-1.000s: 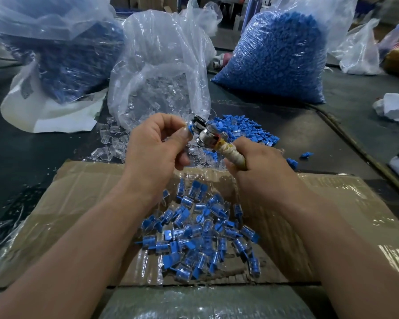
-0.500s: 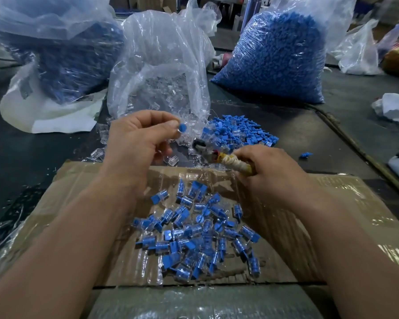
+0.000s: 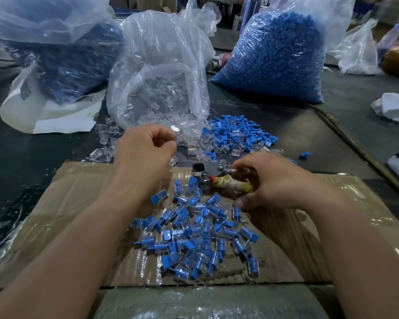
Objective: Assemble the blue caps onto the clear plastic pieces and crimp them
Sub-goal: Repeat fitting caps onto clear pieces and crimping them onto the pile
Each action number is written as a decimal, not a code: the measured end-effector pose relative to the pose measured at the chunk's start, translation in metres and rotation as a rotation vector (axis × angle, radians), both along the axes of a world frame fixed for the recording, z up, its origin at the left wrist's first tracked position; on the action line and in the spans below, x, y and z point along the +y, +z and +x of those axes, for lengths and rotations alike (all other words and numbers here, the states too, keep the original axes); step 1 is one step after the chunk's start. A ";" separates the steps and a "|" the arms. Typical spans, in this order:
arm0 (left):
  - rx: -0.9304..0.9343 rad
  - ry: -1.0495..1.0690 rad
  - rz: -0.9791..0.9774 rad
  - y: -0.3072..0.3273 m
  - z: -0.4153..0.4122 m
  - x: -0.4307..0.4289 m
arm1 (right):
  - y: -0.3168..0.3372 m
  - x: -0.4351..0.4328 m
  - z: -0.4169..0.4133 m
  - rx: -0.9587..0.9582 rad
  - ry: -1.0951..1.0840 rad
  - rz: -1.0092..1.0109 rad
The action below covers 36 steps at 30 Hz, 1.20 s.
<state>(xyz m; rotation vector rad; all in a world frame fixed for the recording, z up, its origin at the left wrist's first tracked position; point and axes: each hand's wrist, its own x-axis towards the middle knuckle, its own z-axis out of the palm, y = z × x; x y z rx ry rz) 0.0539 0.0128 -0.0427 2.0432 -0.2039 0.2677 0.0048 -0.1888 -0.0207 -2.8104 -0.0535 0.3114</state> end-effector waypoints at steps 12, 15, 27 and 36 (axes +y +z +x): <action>0.118 -0.036 0.588 -0.017 0.010 0.000 | -0.004 0.005 0.004 -0.488 -0.116 0.222; 0.082 -0.027 0.578 -0.016 0.008 0.000 | -0.009 0.016 0.009 -0.477 -0.033 0.212; 0.000 0.049 0.283 -0.002 -0.001 -0.007 | -0.023 0.024 0.018 -0.186 0.050 0.062; -0.022 0.047 0.282 -0.001 -0.003 -0.008 | -0.028 0.023 0.022 -0.205 0.095 0.050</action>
